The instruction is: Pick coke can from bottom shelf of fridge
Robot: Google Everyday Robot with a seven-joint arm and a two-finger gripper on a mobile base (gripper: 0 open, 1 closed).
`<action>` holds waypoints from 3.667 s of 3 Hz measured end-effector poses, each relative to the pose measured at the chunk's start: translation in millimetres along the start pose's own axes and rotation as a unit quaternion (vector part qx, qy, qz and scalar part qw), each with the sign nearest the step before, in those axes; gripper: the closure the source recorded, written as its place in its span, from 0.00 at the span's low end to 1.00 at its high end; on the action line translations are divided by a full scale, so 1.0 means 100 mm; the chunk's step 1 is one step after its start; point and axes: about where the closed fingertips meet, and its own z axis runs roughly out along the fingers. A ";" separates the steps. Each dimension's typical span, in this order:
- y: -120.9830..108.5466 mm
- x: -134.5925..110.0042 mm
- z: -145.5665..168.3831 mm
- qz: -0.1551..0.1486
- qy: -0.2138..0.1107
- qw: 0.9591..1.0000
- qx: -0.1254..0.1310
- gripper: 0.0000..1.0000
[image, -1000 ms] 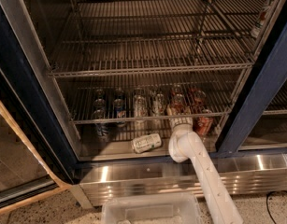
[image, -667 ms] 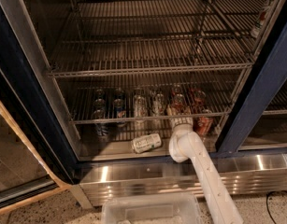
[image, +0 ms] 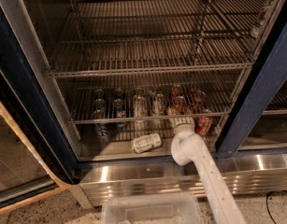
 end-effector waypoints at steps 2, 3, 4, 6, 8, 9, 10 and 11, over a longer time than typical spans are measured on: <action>0.08 -0.06 -0.31 0.008 -0.013 0.999 -0.029 0.94; 0.16 -0.06 -0.57 0.001 -0.015 0.998 -0.054 0.91; 0.16 -0.06 -0.57 0.001 -0.015 0.998 -0.055 0.90; 0.16 -0.06 -0.57 0.001 -0.015 0.998 -0.055 1.00; 0.13 -0.04 -0.88 -0.018 -0.012 0.998 -0.059 1.00; 0.11 -0.12 -1.21 -0.033 -0.018 0.997 -0.070 1.00; 0.12 -0.07 -1.29 -0.040 -0.016 0.997 -0.070 1.00; 0.24 0.03 -1.70 -0.066 -0.022 0.994 -0.084 1.00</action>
Offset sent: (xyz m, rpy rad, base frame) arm -0.0443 0.0180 0.0214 0.0359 -0.0556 0.0864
